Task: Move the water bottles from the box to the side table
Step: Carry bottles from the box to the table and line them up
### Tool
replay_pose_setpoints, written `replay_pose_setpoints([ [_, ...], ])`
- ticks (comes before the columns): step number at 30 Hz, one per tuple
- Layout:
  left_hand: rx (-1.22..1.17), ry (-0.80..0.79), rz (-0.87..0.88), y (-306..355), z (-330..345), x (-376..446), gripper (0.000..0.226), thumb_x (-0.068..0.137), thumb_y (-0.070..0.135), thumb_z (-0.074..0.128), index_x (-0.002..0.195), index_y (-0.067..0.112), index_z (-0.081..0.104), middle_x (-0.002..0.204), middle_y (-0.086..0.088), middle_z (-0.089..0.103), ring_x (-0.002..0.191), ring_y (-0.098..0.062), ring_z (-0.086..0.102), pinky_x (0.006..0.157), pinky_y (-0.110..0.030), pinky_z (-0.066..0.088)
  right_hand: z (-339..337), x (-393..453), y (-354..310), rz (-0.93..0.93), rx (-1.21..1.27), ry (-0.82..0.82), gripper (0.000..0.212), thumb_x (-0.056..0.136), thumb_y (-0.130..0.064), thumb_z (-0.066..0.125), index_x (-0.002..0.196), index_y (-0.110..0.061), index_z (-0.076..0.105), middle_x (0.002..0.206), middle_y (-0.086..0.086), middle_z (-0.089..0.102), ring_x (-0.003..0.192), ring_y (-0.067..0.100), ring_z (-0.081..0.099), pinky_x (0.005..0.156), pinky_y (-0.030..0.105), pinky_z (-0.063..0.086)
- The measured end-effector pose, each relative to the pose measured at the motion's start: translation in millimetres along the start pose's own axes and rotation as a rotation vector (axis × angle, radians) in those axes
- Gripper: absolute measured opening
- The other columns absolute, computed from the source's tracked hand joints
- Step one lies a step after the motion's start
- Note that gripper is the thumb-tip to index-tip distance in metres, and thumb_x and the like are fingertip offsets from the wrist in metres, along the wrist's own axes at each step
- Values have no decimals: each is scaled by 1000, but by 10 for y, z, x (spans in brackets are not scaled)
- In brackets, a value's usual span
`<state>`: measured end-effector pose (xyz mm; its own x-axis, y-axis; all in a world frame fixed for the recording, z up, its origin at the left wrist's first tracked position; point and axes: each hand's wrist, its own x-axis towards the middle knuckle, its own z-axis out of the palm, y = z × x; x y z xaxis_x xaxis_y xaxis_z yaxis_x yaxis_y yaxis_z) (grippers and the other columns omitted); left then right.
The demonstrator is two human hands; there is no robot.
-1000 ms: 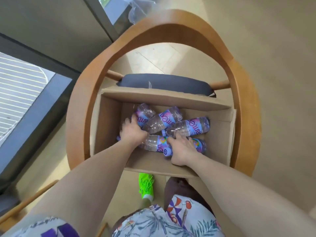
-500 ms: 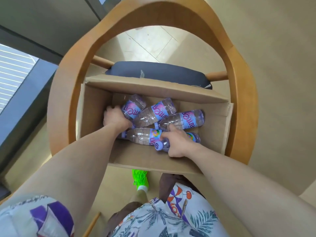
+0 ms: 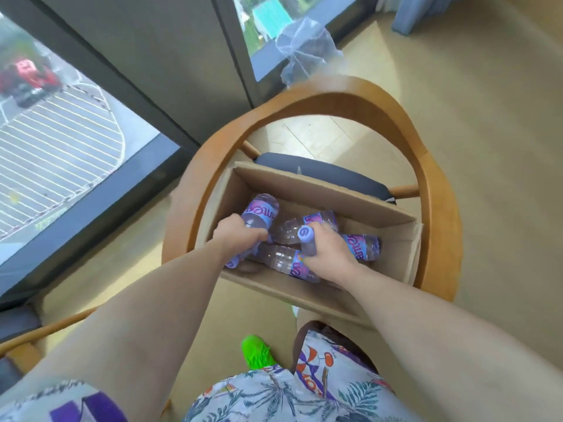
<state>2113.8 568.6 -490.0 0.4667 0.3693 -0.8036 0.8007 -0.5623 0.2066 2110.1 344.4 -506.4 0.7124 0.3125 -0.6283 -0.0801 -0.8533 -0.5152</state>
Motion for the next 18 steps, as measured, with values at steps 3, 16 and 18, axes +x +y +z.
replay_pose_setpoints([
  [3,-106,7,45,-17,-333,-257,55,54,48,76,93,13,61,73,-8,71,52,-25,71,44,-31,57,-182,-40,-342,-48,53,51,50,76,-21,74,120,-19,50,120,5,51,112,32,57,93,40,47],
  [16,-414,501,159,-1100,-1396,-1780,55,59,52,75,102,22,55,88,1,59,75,-12,59,54,-25,47,-289,-777,-2398,-479,58,241,50,60,-41,72,102,-21,52,102,0,58,95,24,60,75,32,44],
  [18,-471,595,144,-1462,-1485,-2081,52,57,52,71,96,21,54,87,1,57,75,-13,58,54,-25,45,-90,-1023,-2725,-553,20,232,45,64,-33,71,102,-18,53,101,1,58,94,25,60,75,34,47],
])
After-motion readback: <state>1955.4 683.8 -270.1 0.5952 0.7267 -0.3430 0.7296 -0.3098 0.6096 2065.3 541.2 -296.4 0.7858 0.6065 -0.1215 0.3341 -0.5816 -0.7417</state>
